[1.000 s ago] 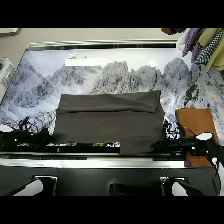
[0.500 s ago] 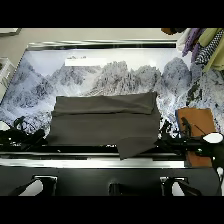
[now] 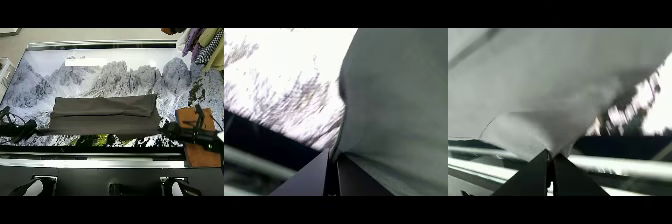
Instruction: Fold the clothes and pants, and hang the long-sleeved shirts on hangers.
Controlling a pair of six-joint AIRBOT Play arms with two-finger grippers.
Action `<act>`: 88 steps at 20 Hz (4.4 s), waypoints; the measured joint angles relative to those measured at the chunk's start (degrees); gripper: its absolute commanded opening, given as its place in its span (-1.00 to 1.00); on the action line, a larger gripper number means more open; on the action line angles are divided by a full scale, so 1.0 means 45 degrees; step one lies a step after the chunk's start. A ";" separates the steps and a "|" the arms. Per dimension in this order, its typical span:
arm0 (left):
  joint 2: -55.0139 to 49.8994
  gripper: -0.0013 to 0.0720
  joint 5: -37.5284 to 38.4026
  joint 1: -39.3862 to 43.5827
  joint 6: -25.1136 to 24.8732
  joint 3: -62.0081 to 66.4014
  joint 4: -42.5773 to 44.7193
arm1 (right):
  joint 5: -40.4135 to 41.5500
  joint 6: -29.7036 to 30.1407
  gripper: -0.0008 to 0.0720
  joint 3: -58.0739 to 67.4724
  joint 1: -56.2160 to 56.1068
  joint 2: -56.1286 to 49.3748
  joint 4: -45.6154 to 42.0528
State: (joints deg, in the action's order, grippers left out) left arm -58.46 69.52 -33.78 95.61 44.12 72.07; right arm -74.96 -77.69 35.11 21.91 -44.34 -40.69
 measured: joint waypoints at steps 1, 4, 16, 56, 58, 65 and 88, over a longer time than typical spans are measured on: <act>-0.0219 -0.93 -0.0287 0.0131 0.0053 0.0194 -0.0083 | 0.0301 0.0287 -0.90 0.0471 -0.0306 -0.0748 0.0199; -0.1214 -0.93 -0.1112 0.0748 0.0092 0.0918 -0.0257 | 0.1428 0.0782 -0.90 0.2205 -0.1583 -0.3332 0.0277; -0.6271 -0.93 -0.2273 0.2059 0.0287 0.6028 -0.0437 | 0.3769 -0.0617 -0.90 0.7567 -0.2841 -0.9442 -0.1069; -0.7286 -0.87 -0.0670 0.2895 0.0466 0.9690 -0.0767 | 0.0325 0.2322 -0.89 1.0564 -0.1938 -1.4625 0.0238; -0.7286 -0.92 -0.0651 0.3079 0.0296 0.9690 -0.1088 | 0.0180 0.1904 -0.90 1.0627 -0.1953 -1.4241 0.0219; -0.8242 -0.92 -0.1734 0.6120 0.0369 0.9695 -0.2132 | -0.0826 -0.1069 -0.89 1.1691 -0.1982 -1.1497 -0.2361; -1.5280 -0.93 -0.5668 1.5008 0.3575 1.5140 -0.7956 | -0.5304 -0.4760 -0.89 1.6378 -0.1982 -0.8412 -0.5537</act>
State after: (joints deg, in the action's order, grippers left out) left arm -127.22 44.01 33.76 111.70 112.25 36.27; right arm -98.83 -99.11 108.81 12.99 -82.19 -65.60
